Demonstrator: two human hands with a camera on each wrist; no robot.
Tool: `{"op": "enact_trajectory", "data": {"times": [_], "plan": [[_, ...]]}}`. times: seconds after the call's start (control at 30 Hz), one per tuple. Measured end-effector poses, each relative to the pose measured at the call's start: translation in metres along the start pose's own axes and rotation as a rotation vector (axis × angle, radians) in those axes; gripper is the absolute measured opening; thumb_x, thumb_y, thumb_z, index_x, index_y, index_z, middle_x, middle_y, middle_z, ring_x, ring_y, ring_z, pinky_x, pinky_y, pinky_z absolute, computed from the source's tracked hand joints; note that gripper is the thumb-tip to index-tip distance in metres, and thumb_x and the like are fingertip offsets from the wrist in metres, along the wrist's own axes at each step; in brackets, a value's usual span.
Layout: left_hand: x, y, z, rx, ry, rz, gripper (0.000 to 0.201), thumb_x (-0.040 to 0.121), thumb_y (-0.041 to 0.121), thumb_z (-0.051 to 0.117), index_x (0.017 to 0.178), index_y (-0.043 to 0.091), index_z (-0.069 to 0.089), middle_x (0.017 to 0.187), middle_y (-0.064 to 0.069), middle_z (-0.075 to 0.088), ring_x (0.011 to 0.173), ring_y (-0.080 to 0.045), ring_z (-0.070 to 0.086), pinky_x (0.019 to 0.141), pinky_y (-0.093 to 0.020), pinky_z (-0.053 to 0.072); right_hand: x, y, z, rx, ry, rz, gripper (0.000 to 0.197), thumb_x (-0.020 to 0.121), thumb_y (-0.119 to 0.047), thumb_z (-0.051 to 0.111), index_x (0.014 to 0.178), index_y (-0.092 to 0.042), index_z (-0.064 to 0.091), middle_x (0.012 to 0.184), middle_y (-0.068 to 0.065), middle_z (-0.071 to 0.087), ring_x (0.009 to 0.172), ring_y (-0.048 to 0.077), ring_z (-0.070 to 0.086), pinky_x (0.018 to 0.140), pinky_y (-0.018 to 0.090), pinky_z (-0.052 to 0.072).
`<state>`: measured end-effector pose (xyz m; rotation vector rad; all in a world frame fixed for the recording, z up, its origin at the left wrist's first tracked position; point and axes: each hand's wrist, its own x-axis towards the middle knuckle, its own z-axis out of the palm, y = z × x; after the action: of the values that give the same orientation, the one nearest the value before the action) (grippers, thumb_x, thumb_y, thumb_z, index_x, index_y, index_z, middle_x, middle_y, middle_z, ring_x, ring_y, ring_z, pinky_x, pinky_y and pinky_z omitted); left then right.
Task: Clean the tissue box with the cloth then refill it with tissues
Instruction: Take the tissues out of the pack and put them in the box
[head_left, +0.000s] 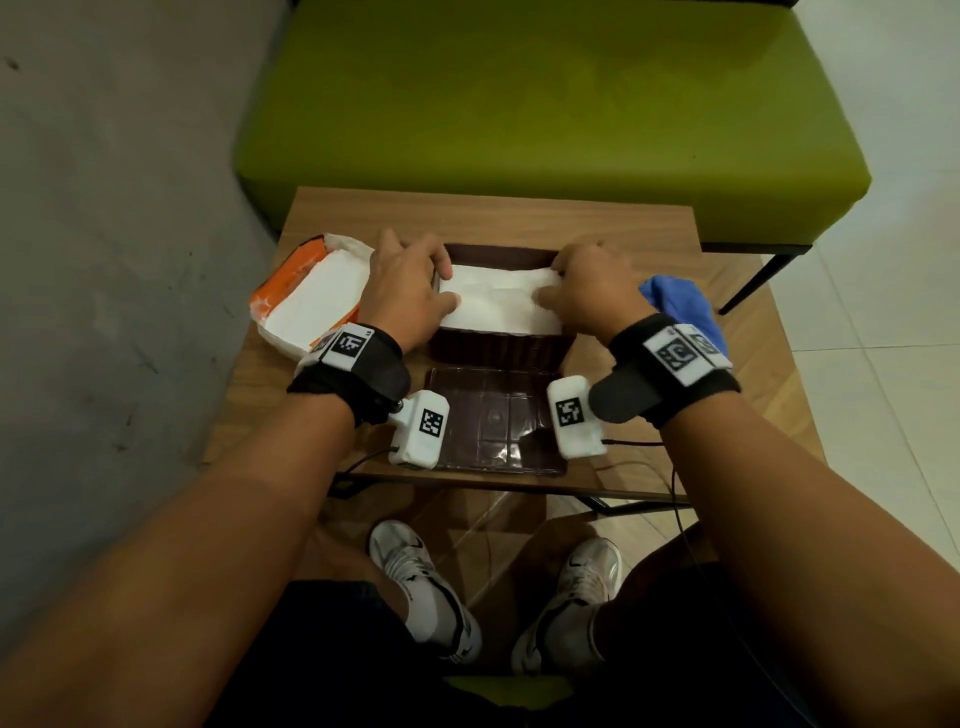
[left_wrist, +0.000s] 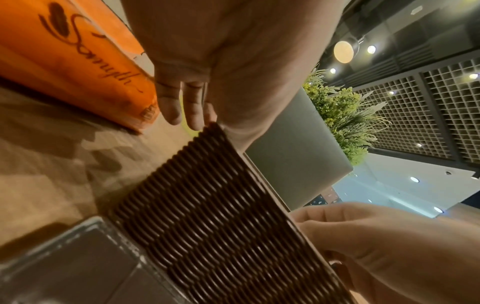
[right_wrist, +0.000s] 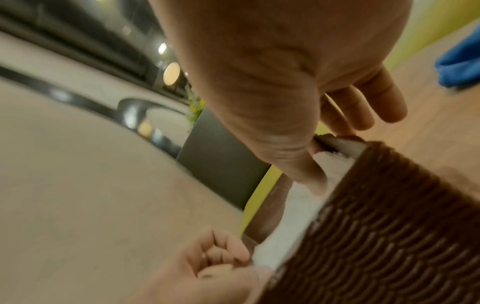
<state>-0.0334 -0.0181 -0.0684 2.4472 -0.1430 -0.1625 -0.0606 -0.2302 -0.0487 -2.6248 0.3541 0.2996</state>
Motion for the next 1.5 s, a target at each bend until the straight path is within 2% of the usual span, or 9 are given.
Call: {"op": "enact_trajectory", "data": {"times": [0.17,0.4,0.57,0.67,0.83,0.97,1.27,1.33,1.5], "plan": [[0.004,-0.001,-0.006,0.108,-0.123,0.039,0.022,0.088,0.023,0.088,0.108,0.029,0.082,0.126,-0.003,0.045,0.139,-0.035,0.044,0.114,-0.043,0.043,-0.017,0.017,-0.007,0.661,0.129,0.067,0.046,0.093,-0.032,0.080,0.126,-0.013,0.055,0.100,-0.008,0.055,0.085,0.005,0.056,0.070,0.025,0.050],[0.002,0.004,-0.001,0.158,-0.120,0.009,0.036,0.085,0.030,0.090,0.118,0.026,0.075,0.131,-0.010,0.050,0.135,-0.037,0.047,0.114,-0.041,0.040,-0.008,0.022,0.003,0.599,0.188,0.005,0.021,0.094,-0.012,0.072,0.090,-0.018,0.052,0.099,0.009,0.063,0.069,0.018,0.058,0.061,0.031,0.051],[0.003,0.008,-0.003,0.180,-0.097,0.078,0.022,0.091,0.027,0.085,0.112,0.027,0.081,0.144,-0.011,0.050,0.144,-0.037,0.040,0.113,-0.040,0.038,-0.003,0.024,0.004,0.276,0.261,-0.192,0.005,0.085,-0.022,0.073,0.083,-0.026,0.071,0.108,0.017,0.071,0.116,0.037,0.062,0.099,0.050,0.050],[0.008,0.012,-0.003,0.330,-0.220,0.059,0.040,0.091,0.033,0.086,0.130,0.033,0.077,0.166,-0.013,0.038,0.153,-0.041,0.031,0.124,-0.046,0.029,-0.001,0.021,0.006,-0.064,0.046,-0.179,0.025,0.082,-0.029,0.079,0.106,-0.034,0.077,0.152,0.023,0.051,0.148,0.042,0.038,0.115,0.051,0.036],[0.018,0.012,-0.002,0.405,-0.294,-0.005,0.059,0.087,0.033,0.090,0.142,0.034,0.069,0.173,-0.011,0.028,0.156,-0.042,0.027,0.128,-0.047,0.025,-0.006,0.015,0.000,-0.229,0.064,-0.163,0.040,0.085,-0.018,0.076,0.123,-0.032,0.074,0.162,0.017,0.033,0.141,0.045,0.036,0.112,0.052,0.042],[0.025,0.014,-0.002,0.416,-0.291,-0.028,0.065,0.086,0.031,0.092,0.145,0.034,0.067,0.163,-0.011,0.040,0.152,-0.040,0.034,0.123,-0.048,0.034,-0.002,0.010,0.001,-0.343,0.040,-0.094,0.039,0.090,-0.019,0.073,0.128,-0.028,0.072,0.171,0.018,0.022,0.148,0.047,0.029,0.117,0.059,0.036],[0.037,0.015,0.001,0.515,-0.345,0.007,0.066,0.081,0.026,0.094,0.143,0.030,0.069,0.153,-0.009,0.055,0.140,-0.037,0.052,0.116,-0.046,0.045,0.002,0.001,-0.010,-0.280,-0.154,-0.024,0.046,0.086,-0.034,0.072,0.130,-0.020,0.070,0.142,0.013,0.052,0.135,0.039,0.042,0.112,0.052,0.041],[0.038,0.012,0.000,0.521,-0.339,0.004,0.067,0.081,0.026,0.094,0.143,0.029,0.069,0.154,-0.009,0.055,0.140,-0.037,0.052,0.116,-0.047,0.046,0.000,0.007,-0.016,-0.207,-0.178,-0.061,0.044,0.097,-0.031,0.073,0.137,-0.014,0.068,0.144,0.017,0.049,0.131,0.038,0.050,0.109,0.045,0.044],[0.034,0.009,-0.001,0.500,-0.314,-0.010,0.055,0.081,0.025,0.094,0.132,0.012,0.076,0.144,-0.012,0.065,0.133,-0.037,0.059,0.111,-0.048,0.052,-0.010,0.014,-0.023,-0.036,-0.005,-0.112,0.041,0.104,-0.021,0.067,0.143,-0.011,0.062,0.155,0.019,0.046,0.134,0.036,0.056,0.101,0.032,0.043]]}}
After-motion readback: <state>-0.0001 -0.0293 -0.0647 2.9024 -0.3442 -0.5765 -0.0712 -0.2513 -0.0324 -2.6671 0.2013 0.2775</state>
